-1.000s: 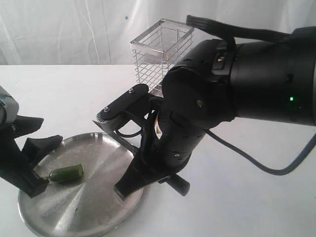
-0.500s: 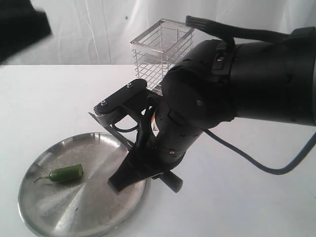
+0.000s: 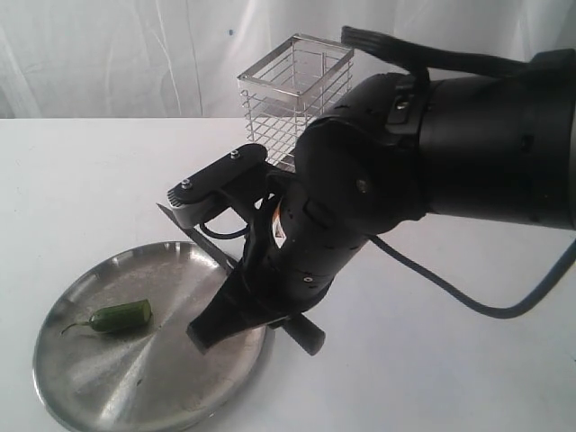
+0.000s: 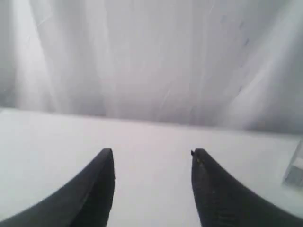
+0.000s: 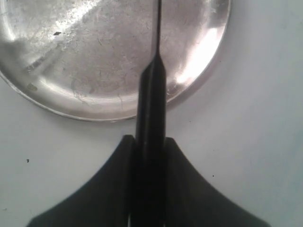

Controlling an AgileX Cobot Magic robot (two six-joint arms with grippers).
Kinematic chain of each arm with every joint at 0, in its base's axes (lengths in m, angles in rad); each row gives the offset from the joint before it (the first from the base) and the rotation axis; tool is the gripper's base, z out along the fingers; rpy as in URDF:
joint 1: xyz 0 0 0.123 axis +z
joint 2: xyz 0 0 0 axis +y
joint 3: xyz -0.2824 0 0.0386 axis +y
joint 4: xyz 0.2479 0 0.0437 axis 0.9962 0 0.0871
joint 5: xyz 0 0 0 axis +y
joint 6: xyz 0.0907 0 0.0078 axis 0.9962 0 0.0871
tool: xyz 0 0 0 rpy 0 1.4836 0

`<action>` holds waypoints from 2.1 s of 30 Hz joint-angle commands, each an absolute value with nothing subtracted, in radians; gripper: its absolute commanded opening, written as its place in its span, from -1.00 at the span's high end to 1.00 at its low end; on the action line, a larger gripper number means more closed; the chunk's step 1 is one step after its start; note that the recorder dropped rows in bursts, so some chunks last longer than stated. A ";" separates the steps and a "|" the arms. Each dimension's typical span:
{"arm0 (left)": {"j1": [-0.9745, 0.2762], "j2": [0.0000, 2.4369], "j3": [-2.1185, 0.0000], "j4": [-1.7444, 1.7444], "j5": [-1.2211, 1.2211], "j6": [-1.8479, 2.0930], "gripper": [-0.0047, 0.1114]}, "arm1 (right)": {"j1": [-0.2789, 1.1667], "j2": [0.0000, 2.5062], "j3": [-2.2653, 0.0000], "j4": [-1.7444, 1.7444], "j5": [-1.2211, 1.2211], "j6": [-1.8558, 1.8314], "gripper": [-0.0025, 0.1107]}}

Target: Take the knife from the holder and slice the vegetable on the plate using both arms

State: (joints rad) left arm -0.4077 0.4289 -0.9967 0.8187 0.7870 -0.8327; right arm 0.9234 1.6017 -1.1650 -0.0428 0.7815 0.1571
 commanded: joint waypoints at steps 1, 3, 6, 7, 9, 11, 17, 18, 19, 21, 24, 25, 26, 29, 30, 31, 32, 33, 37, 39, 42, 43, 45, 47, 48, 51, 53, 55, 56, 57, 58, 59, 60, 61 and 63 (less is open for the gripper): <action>-0.407 0.430 -0.974 0.526 1.066 -0.295 0.00 | 0.917 1.595 -1.162 -0.040 0.754 0.160 0.96; -0.407 0.430 -0.944 0.301 1.131 -0.048 0.00 | 0.917 1.595 -1.162 -0.040 0.754 0.158 0.96; -0.407 0.430 -0.857 -0.078 1.192 0.376 0.00 | 0.917 1.595 -1.162 -0.040 0.760 0.148 0.96; -0.407 0.432 -0.820 -0.158 1.175 0.449 0.00 | 0.917 1.595 -1.162 -0.040 0.762 0.141 0.96; -0.407 0.442 -0.740 -0.216 1.088 0.544 -0.01 | 0.917 1.595 -1.162 -0.033 0.767 0.139 0.96; -0.407 0.470 -0.669 -0.168 0.984 0.546 -0.04 | 0.917 1.595 -1.162 -0.029 0.778 0.139 0.96; -0.407 0.675 -0.548 -0.063 0.673 0.577 -0.10 | 0.919 1.595 -1.162 -0.013 0.780 0.132 0.96; -0.407 0.721 -0.554 -0.061 0.619 0.580 -0.10 | 0.919 1.595 -1.162 -0.013 0.780 0.127 0.96; -0.407 0.760 -0.564 -0.054 0.567 0.580 -0.10 | 0.919 1.595 -1.162 -0.008 0.778 0.125 0.96; -0.407 0.868 -0.599 -0.018 0.507 0.580 -0.10 | 0.919 1.595 -1.162 0.000 0.778 0.104 0.96; -0.407 1.032 -0.658 0.031 0.492 0.582 -0.10 | 0.919 1.595 -1.162 0.005 0.778 0.093 0.96; -0.407 1.089 -0.676 0.050 0.492 0.584 -0.10 | 0.919 1.595 -1.162 0.005 0.778 0.090 0.96; -0.407 1.143 -0.694 0.074 0.492 0.584 -0.10 | 0.919 1.595 -1.162 0.005 0.778 0.088 0.96; -0.407 1.273 -0.733 0.131 0.487 0.581 -0.10 | 0.919 1.595 -1.162 0.000 0.763 0.084 0.96; -0.407 1.316 -0.743 0.156 0.481 0.581 -0.10 | 0.917 1.595 -1.162 0.000 0.756 0.084 0.96; -0.407 1.355 -0.751 0.180 0.471 0.581 -0.10 | 0.917 1.595 -1.162 0.000 0.749 0.084 0.96; -0.407 1.383 -0.756 0.198 0.459 0.576 -0.10 | 0.917 1.595 -1.162 0.000 0.745 0.084 0.96; -0.406 1.415 -0.758 0.217 0.442 0.573 -0.10 | 0.917 1.595 -1.162 0.000 0.743 0.084 0.96; -0.389 1.500 -0.763 0.264 0.349 0.574 -0.10 | 0.917 1.595 -1.162 0.000 0.734 0.082 0.96; -0.380 1.525 -0.763 0.283 0.302 0.574 -0.10 | 0.917 1.595 -1.162 0.000 0.731 0.068 0.96; -0.366 1.549 -0.763 0.319 0.255 0.574 -0.10 | 0.917 1.595 -1.162 0.000 0.716 0.055 0.96; -0.361 1.557 -0.765 0.318 0.244 0.574 -0.10 | 0.917 1.595 -1.162 0.000 0.708 0.055 0.96; -0.361 1.571 -0.767 0.326 0.242 0.574 -0.10 | 0.917 1.595 -1.162 0.000 0.694 0.053 0.96; -0.361 1.585 -0.774 0.324 0.231 0.574 -0.10 | 0.917 1.595 -1.162 0.000 0.687 0.053 0.96; -0.361 1.590 -0.781 0.315 0.231 0.572 -0.10 | 0.917 1.595 -1.162 0.000 0.685 0.053 0.96; -0.361 1.614 -0.794 0.312 0.237 0.560 -0.10 | 0.917 1.595 -1.162 0.000 0.680 0.048 0.96; -0.361 1.633 -0.794 0.317 0.232 0.557 -0.10 | 0.917 1.595 -1.162 0.000 0.676 0.048 0.96; -0.361 1.655 -0.794 0.317 0.232 0.557 -0.10 | 0.917 1.595 -1.162 0.000 0.667 0.048 0.96; -0.361 1.667 -0.794 0.318 0.232 0.557 -0.10 | 0.917 1.595 -1.162 0.000 0.666 0.048 0.96; -0.361 1.679 -0.794 0.318 0.232 0.557 -0.10 | 0.917 1.595 -1.162 0.000 0.661 0.048 0.96; -0.361 1.690 -0.794 0.318 0.232 0.557 -0.10 | 0.917 1.595 -1.162 0.000 0.655 0.048 0.96; -0.361 1.702 -0.794 0.318 0.232 0.555 -0.10 | 0.917 1.595 -1.162 0.000 0.652 0.048 0.96; -0.361 1.711 -0.794 0.318 0.232 0.555 -0.10 | 0.917 1.595 -1.162 0.000 0.647 0.048 0.96; -0.361 1.721 -0.794 0.318 0.232 0.546 -0.09 | 0.917 1.595 -1.162 0.000 0.645 0.048 0.96; -0.361 1.734 -0.794 0.318 0.232 0.524 0.02 | 0.917 1.595 -1.162 0.000 0.643 0.048 0.96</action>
State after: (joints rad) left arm -0.3629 1.6871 -0.8042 0.3227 0.2341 0.5533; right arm 0.9175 1.6017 -1.1650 0.0000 0.6644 0.0601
